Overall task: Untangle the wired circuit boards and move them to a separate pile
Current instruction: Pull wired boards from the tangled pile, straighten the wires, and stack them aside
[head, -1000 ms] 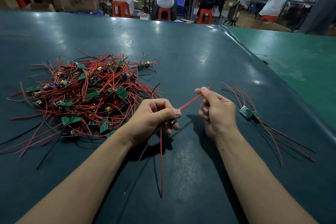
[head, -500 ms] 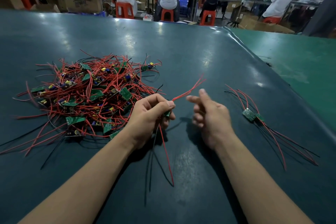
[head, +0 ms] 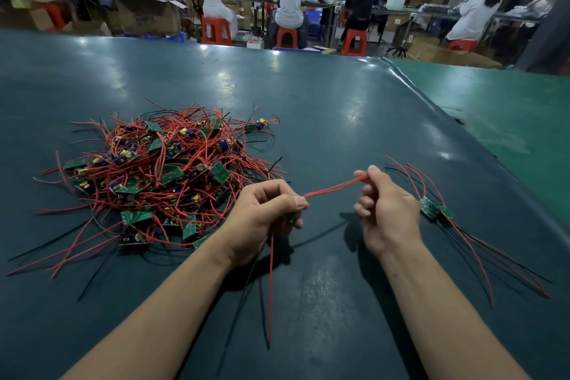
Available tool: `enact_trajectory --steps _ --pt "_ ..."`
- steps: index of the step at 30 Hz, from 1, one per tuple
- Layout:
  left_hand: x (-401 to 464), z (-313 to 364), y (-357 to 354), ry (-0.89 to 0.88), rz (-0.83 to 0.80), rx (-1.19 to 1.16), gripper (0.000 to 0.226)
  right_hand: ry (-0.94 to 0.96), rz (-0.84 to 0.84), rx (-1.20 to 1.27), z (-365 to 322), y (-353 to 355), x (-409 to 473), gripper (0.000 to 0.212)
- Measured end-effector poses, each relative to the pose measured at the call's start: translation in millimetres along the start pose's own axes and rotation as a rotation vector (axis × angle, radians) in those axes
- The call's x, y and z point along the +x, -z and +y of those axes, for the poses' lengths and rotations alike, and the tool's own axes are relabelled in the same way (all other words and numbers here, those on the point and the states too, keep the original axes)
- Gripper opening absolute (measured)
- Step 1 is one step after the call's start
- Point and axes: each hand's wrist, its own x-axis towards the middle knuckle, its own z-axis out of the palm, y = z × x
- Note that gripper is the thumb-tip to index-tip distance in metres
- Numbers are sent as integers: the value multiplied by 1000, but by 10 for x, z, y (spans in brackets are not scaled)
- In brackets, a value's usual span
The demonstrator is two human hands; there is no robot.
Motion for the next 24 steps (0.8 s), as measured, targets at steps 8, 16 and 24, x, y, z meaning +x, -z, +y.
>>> enact_trajectory --steps 8,16,24 --pt "8 -17 -23 -88 66 40 28 -120 -712 -627 125 -84 -332 27" --pt "14 -12 -15 -372 385 359 15 280 -232 -352 18 -123 -302 13" --pt "28 -63 85 -653 555 1128 11 210 286 209 -168 -22 -237 32"
